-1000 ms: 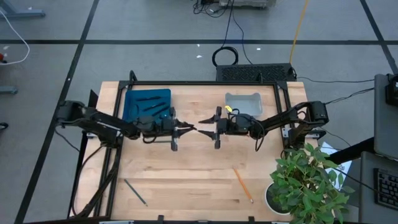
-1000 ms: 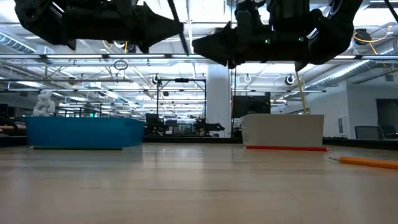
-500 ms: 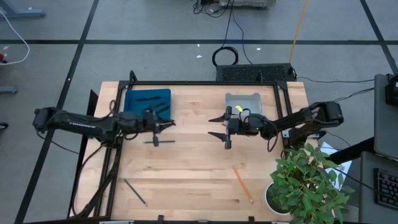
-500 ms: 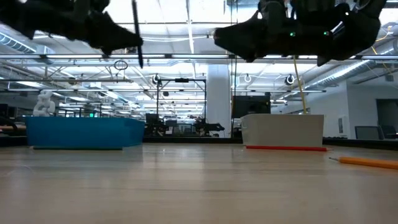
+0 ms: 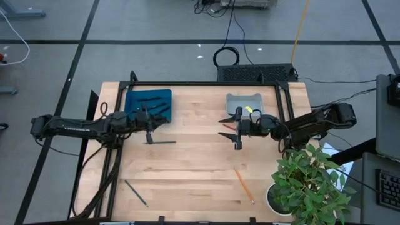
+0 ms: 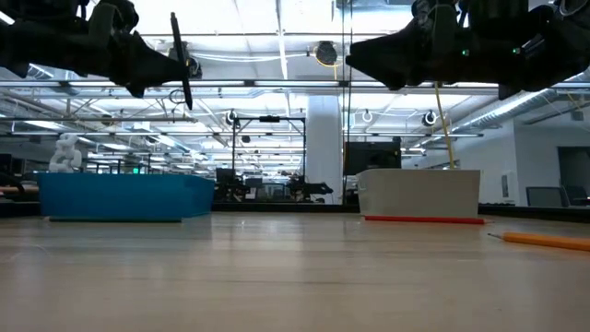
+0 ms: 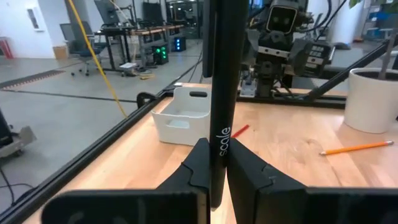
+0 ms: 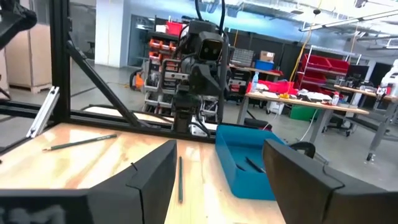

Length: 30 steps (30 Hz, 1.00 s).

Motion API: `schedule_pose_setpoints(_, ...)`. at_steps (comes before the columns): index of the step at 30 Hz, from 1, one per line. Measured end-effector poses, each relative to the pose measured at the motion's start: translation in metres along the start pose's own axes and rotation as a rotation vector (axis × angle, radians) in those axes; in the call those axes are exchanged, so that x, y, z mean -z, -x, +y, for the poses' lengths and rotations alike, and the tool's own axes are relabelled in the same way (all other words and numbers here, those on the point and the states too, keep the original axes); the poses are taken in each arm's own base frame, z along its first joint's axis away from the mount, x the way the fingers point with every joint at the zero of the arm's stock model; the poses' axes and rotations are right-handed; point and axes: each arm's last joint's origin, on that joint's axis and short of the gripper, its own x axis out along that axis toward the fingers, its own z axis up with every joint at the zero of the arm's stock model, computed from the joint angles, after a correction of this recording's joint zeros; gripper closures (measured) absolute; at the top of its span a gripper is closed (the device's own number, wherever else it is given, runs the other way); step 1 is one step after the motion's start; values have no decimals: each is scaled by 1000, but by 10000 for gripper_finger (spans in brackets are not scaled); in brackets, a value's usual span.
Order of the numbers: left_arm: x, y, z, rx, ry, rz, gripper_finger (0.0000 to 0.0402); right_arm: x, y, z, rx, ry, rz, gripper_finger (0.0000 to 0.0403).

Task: Sort pens & pencils
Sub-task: Put the black pen into the blue bin

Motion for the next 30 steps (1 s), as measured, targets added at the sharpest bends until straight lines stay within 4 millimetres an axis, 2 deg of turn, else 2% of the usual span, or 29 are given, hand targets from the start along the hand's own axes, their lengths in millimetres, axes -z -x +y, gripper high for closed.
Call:
schedule_pose_setpoints(9, 2, 0, 0, 0, 26, 19, 374, 2, 0, 0, -2, 0, 15, 177)
schedule_pose_setpoints(11, 2, 0, 2, -60, 71, 18, 374, 1, 0, 0, -2, 0, 10, 177)
schedule_pose_setpoints(13, 3, 0, 6, -202, 136, 43, 374, 2, 0, 0, -1, 0, 12, 177)
schedule_pose_setpoints(16, 0, 2, 18, -398, 159, 179, 374, 0, 0, 0, 2, 0, -4, 177)
schedule_pose_setpoints(20, -17, 7, 40, -607, 217, 394, 374, 0, 0, 0, 2, 4, -4, 177)
schedule_pose_setpoints(25, -28, 1, 69, -695, 365, 664, 374, 0, 0, -1, 8, 14, -11, 177)
schedule_pose_setpoints(30, -17, -20, 95, -729, 432, 965, 374, 0, 0, -3, 15, 14, -12, 177)
